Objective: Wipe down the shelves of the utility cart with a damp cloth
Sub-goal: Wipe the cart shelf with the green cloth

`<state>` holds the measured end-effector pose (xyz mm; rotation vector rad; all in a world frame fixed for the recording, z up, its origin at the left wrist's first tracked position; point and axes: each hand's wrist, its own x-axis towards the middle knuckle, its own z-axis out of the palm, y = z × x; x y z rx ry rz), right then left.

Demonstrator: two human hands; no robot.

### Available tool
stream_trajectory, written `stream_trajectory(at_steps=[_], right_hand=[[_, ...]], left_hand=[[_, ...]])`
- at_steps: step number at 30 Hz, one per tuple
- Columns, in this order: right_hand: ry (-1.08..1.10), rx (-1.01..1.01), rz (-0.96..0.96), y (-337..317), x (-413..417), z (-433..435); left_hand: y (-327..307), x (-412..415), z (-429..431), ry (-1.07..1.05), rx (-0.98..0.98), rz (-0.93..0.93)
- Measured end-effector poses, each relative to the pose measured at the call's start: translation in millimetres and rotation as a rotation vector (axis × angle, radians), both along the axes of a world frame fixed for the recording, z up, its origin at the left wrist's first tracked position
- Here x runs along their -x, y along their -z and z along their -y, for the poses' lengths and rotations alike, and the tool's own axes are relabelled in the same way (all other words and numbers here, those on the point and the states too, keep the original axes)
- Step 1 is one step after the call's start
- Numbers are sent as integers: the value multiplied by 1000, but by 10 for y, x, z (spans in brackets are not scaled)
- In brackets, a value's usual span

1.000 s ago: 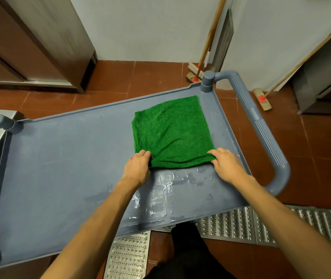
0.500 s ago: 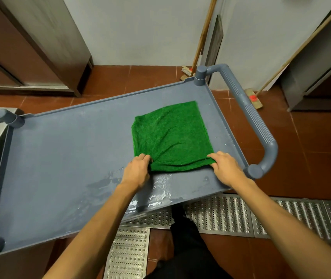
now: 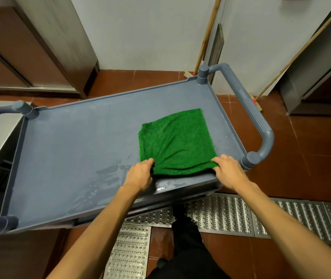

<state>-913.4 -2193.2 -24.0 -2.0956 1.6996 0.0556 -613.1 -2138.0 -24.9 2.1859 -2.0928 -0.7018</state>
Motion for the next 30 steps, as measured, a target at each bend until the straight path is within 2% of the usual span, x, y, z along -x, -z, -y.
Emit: stream_trajectory(at_steps=[11,25,30], right_hand=[[-2,48,-6,-82,66,-397],[0,-18,41,-180,33,-958],[4,-16,57,-236,49,-1074]], left_hand=[[-76,-2,-382,-18,9,-47],[-131,-95,-867,-76,41,-120],[-161,-116,-1031,-93,-8,-146]])
